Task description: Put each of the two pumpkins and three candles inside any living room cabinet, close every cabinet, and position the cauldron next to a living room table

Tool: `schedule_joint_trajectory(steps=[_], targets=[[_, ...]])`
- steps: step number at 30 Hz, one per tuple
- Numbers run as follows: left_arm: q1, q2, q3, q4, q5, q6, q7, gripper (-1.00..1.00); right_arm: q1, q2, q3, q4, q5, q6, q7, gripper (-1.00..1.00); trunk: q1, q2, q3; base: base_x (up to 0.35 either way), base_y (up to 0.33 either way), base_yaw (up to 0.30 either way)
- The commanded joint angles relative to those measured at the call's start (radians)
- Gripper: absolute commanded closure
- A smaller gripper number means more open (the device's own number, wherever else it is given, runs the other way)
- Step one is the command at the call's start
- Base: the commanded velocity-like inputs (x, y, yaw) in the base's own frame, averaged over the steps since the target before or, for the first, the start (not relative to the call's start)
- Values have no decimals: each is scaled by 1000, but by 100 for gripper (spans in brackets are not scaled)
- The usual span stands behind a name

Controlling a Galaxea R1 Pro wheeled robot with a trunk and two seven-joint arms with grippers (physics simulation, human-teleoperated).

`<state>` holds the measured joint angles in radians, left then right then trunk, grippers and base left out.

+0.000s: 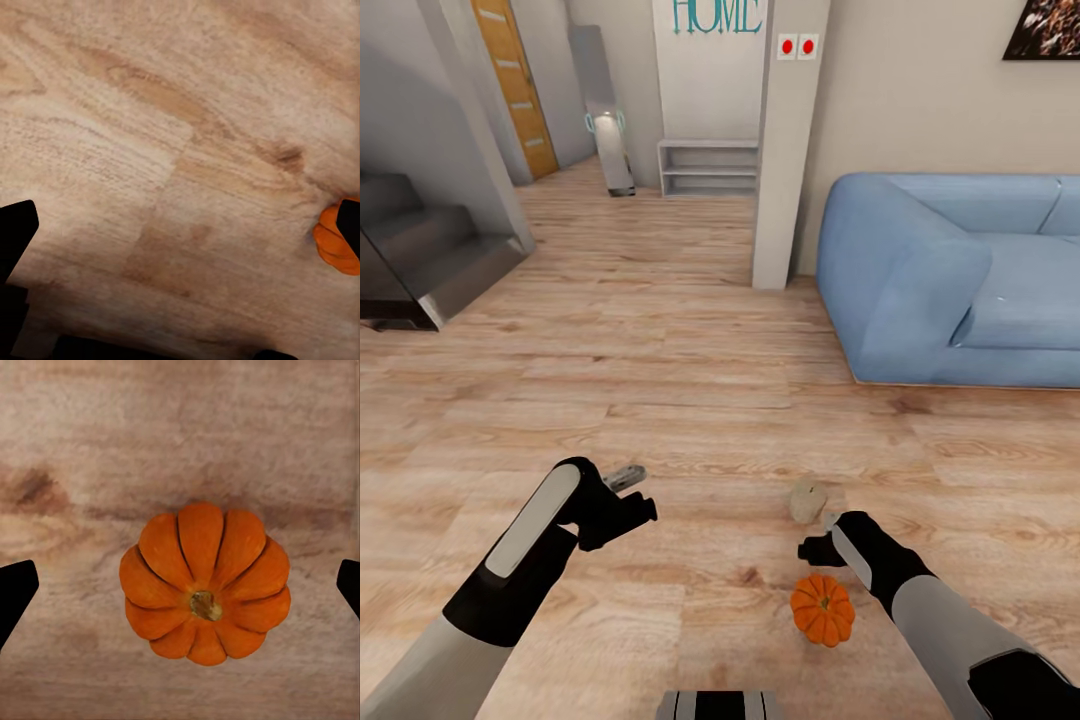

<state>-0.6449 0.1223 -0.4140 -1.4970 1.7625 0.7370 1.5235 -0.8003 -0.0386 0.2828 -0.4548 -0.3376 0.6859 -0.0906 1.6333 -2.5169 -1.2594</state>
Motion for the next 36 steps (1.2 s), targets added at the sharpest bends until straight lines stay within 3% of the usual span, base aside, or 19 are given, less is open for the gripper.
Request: schedule_joint_trajectory(steps=[1, 8, 15, 20, 31, 36], targets=[[-1, 3, -1, -1, 6, 10, 8, -100, 0, -1, 8, -1, -10, -1, -9, -100, 0, 0, -1, 23, 0, 0], [-1, 6, -1, 0, 0, 5, 7, -100, 0, -2, 7, 1, -9, -11, -9, -100, 2, -1, -16, 6, 0, 0], [-1, 2, -1, 0, -54, 3, 7, -100, 0, -2, 7, 2, -8, -33, -9, -100, 5, -3, -43, 0, 0, 0], [-1, 1, -1, 4, -60, 2, 7, -100, 0, -3, 7, 2, -7, -58, -10, -100, 7, -4, -63, 0, 0, 0], [-1, 3, 3, 7, -64, 2, 7, -100, 0, -2, 8, 4, -5, -117, -91, -100, 7, -4, -63, 0, 0, 0], [-1, 2, 1, 6, -65, 2, 7, -100, 0, -2, 9, 4, -5, -120, -95, -100, 9, -5, -82, 0, 0, 0]])
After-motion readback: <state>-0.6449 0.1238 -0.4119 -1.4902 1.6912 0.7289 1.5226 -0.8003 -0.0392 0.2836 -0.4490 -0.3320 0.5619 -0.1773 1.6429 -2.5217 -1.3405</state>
